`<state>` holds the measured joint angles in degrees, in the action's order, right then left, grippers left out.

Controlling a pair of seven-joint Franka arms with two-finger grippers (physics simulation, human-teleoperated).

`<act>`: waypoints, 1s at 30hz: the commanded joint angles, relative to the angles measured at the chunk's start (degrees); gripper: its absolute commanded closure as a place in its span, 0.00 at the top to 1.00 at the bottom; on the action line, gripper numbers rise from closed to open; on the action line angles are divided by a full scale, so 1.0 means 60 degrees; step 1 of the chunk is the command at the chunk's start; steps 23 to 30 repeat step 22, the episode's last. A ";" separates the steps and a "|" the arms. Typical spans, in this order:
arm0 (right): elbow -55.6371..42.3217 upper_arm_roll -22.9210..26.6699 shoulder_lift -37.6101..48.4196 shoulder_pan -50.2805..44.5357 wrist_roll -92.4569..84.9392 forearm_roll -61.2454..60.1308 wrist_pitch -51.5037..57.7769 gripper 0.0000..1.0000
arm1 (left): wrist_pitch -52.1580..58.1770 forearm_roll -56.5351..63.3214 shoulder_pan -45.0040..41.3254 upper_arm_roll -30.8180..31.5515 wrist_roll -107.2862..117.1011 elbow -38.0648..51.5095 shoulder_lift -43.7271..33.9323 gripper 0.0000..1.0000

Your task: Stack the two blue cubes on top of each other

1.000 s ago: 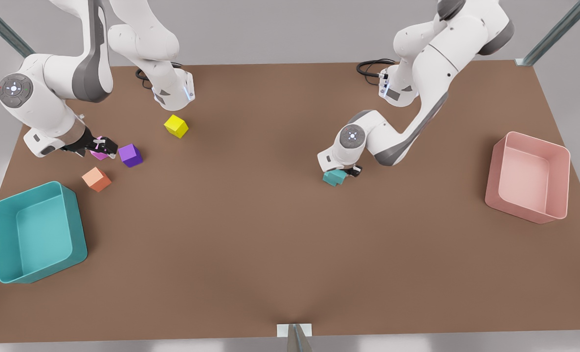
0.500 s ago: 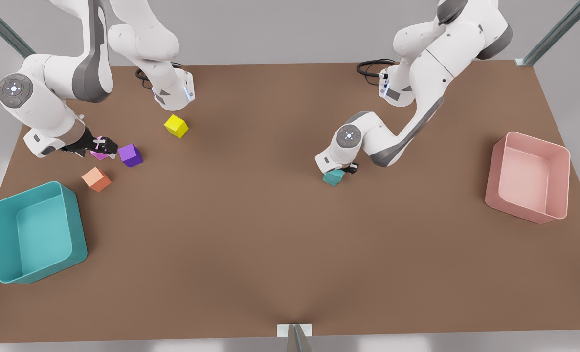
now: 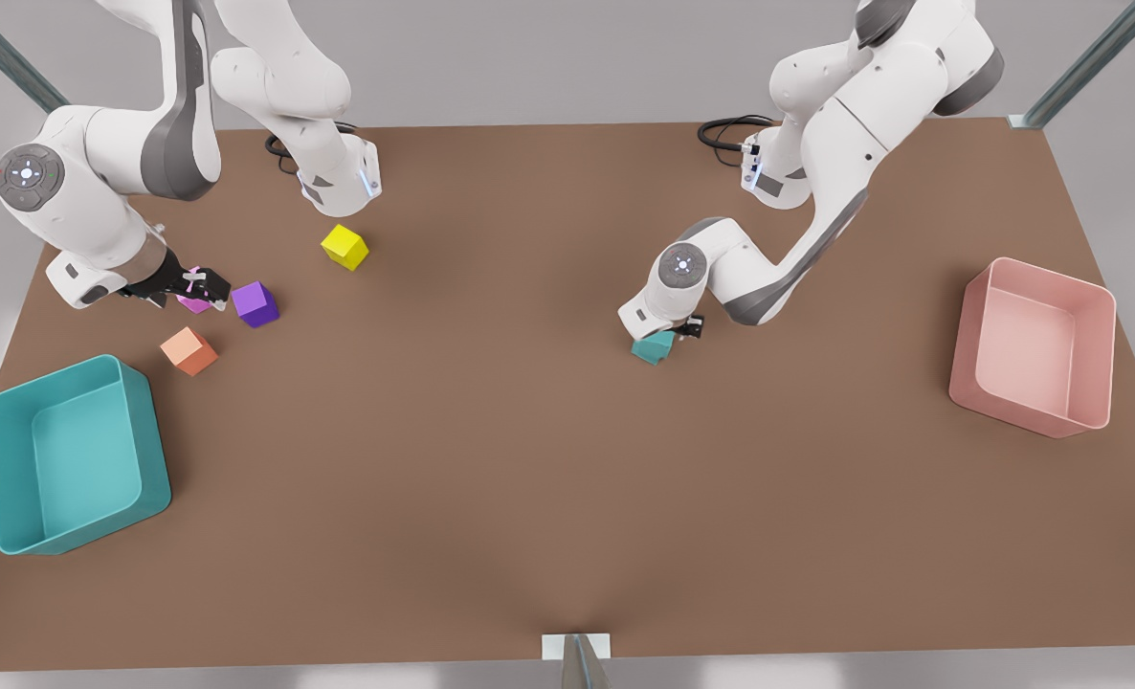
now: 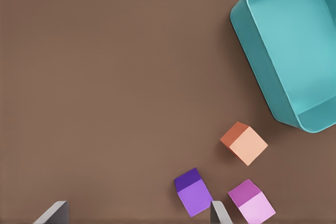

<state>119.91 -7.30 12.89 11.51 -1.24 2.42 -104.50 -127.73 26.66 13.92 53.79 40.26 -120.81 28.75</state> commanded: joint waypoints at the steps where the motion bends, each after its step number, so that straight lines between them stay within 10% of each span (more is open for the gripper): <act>1: -0.0005 0.0001 0.0005 0.0001 -0.0042 -0.0008 0.0000 1.00 | 0.0136 0.0039 0.0037 0.0015 0.0542 0.0022 -0.0075 1.00; 6: -0.0005 0.0001 0.0005 0.0001 -0.0042 -0.0008 0.0000 1.00 | 0.3211 -0.0078 0.1195 0.2094 0.1025 0.1633 -0.0383 1.00; 9: -0.0005 0.0001 0.0005 0.0001 -0.0042 0.0007 0.0015 1.00 | 0.5540 0.0024 0.1253 0.1818 0.0908 0.5469 -0.0002 1.00; 13: -0.0005 0.0001 0.0005 0.0001 -0.0042 -0.0008 0.0015 1.00 | 0.6727 -0.0166 0.0466 -0.0991 -0.1959 0.7829 0.0057 1.00; 14: -0.0005 0.0001 0.0005 0.0001 -0.0042 0.0007 0.0044 1.00 | 0.7489 -0.2803 -0.2151 -0.5505 -0.3323 0.9071 -0.0235 1.00; 16: -0.0005 0.0001 0.0005 0.0001 -0.0072 0.0007 0.0059 1.00 | 0.7431 -0.4151 -0.2671 -0.6796 -0.4628 0.9062 -0.0878 1.00; 17: -0.0005 0.0001 0.0005 -0.0014 -0.0086 0.0021 0.0073 1.00 | 0.5633 -0.4297 -0.2789 -0.7601 -0.5053 0.5638 -0.3310 1.00; 30: -0.0327 -0.0087 -0.0434 -0.0160 -0.0057 0.0021 0.0117 1.00 | 0.6201 -0.4619 -0.2687 -0.7676 -0.5098 0.5809 -0.3240 1.00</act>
